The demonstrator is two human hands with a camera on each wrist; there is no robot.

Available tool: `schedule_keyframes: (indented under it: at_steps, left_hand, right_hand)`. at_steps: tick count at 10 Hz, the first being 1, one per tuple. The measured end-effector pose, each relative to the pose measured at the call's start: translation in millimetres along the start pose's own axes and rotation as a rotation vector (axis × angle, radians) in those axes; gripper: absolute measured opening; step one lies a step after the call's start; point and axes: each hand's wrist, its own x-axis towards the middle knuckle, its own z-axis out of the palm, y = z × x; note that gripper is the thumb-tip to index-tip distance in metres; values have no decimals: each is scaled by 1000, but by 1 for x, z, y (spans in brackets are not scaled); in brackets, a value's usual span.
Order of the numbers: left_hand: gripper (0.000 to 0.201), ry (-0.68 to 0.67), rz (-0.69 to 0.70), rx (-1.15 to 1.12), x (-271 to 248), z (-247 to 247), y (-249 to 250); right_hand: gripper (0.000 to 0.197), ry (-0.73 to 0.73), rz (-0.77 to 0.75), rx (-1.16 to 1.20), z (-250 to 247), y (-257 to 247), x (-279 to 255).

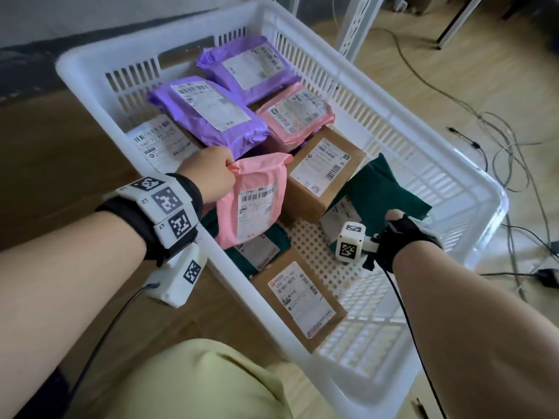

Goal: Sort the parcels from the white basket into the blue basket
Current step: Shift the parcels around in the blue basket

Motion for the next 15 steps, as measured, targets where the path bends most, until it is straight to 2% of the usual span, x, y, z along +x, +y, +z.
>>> schedule_keyframes:
  at_steps: [1, 2, 3, 4, 5, 6, 7, 8, 9, 10, 11, 12, 13, 15]
  left_hand:
    - [16, -13, -20, 0, -1, 1, 1]
    - [13, -14, -20, -23, -2, -2, 1]
    - [10, -19, -20, -53, -2, -4, 2]
    - [19, -28, -45, -81, -3, -7, 3]
    - [33, -32, -50, -81, -6, -9, 5]
    - [36, -42, -40, -57, -5, -9, 5]
    - [30, -75, -40, -40, -4, -6, 2]
    - [12, -127, -33, 32, -6, -4, 1]
    - [45, -136, 10, 118, -5, -2, -3]
    - [45, -119, 18, 99, 0, -5, -7]
    - [28, -116, -3, 35, 1, -10, -11]
    - [23, -91, -2, 25, 1, -12, -13]
    - [20, -94, -6, 17, 2, -11, -16]
    - [17, -96, 4, 15, 3, -9, -17]
  right_hand:
    - [29, -180, 157, 455, 12, 4, 42]
    - [14, -264, 114, 411, 21, -8, 32]
    - [1, -417, -76, 173, 44, -38, 4]
    - [32, -632, -169, -72, 72, -58, -24]
    - [66, -729, -252, -34, 91, -63, -31]
    - [83, -686, -309, 117, 103, -64, -21]
    - [51, -772, -293, 190, 108, -65, -17]
    - [19, -790, -244, 143, 115, -65, -12]
    - [24, -532, -249, -209, 131, -63, 4]
    - [14, -448, -251, -320, 146, -66, 13]
    - [22, -462, -325, -485, 173, -73, 17]
    - [66, -386, -434, -684, 198, -69, 22]
    - [78, -309, -496, -707, 208, -61, 25]
    - [115, -393, -533, -740, 224, -63, 35]
